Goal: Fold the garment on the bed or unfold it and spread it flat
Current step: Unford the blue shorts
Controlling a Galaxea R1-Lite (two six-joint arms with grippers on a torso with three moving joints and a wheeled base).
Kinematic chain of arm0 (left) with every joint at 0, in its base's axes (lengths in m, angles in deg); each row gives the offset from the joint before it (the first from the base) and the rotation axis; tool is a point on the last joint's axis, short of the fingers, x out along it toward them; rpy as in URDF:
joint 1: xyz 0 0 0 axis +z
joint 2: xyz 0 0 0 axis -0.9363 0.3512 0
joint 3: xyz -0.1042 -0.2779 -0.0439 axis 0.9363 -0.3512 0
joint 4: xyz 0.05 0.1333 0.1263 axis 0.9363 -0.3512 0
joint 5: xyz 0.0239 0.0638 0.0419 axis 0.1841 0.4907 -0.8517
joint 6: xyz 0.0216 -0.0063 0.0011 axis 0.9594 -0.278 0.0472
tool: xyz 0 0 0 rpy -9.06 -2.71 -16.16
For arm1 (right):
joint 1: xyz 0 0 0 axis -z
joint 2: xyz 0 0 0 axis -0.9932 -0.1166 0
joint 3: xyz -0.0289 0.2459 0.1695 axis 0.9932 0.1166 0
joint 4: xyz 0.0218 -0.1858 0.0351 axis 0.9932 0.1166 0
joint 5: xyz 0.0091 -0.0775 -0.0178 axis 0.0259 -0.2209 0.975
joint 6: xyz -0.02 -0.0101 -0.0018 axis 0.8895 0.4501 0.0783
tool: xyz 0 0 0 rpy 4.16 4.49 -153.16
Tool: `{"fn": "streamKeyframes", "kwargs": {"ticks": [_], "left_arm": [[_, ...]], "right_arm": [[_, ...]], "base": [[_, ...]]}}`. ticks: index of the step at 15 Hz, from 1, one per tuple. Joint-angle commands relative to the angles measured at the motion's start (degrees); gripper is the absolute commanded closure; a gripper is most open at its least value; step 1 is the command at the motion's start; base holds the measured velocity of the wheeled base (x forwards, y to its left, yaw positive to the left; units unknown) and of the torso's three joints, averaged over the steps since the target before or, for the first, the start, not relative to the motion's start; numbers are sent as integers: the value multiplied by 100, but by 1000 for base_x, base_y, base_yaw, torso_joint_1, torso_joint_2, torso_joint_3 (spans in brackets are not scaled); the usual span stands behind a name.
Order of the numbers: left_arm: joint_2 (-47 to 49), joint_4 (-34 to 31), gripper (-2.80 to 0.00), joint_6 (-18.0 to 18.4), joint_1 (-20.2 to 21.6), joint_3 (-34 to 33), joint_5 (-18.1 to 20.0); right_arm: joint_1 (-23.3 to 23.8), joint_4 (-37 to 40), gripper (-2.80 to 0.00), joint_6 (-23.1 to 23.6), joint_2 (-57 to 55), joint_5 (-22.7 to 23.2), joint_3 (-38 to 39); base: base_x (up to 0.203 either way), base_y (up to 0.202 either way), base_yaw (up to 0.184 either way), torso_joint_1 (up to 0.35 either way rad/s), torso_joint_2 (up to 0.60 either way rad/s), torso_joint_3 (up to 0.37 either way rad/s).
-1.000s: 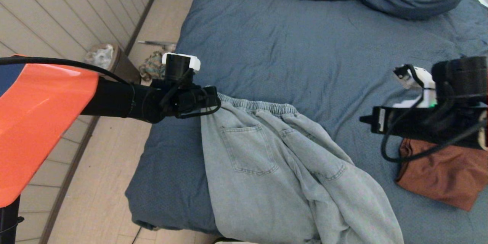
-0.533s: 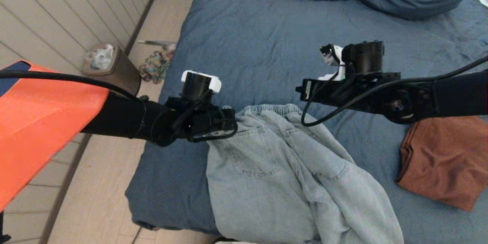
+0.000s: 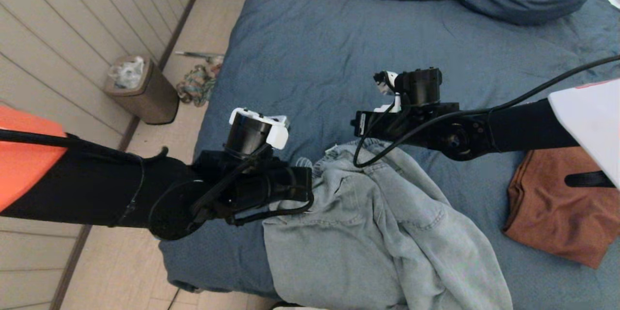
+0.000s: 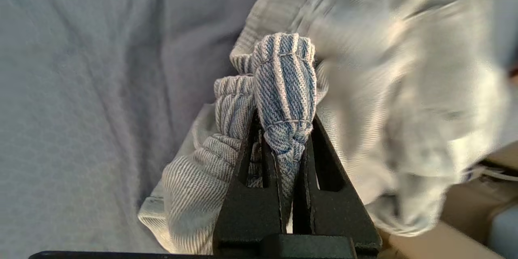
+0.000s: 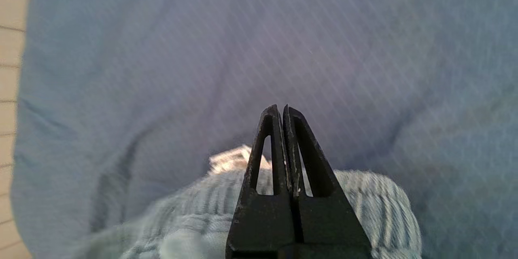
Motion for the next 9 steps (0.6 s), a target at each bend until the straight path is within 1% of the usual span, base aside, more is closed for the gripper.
{"fn": "streamKeyframes", "kwargs": {"ticks": [1, 4, 5, 7, 9], "left_arm": [[-398, 23, 0, -17, -30, -64, -41], [-268, 82, 0, -32, 292, -47, -55], [-346, 266, 0, -24, 396, -20, -57], [-653, 378, 0, 14, 459, 19, -91], [-1008, 248, 0, 35, 468, 150, -96]], "right_arm": [[-16, -6, 0, -13, -47, 7, 23], [-16, -12, 0, -21, -16, 16, -70], [-42, -15, 0, -24, 17, 14, -110], [-56, -15, 0, -39, 169, 7, -131], [-85, -15, 0, -63, 337, -1, -132]], "base": [[0, 0, 0, 0, 0, 0], [0, 0, 0, 0, 0, 0], [0, 0, 0, 0, 0, 0], [0, 0, 0, 0, 0, 0], [0, 0, 0, 0, 0, 0]]}}
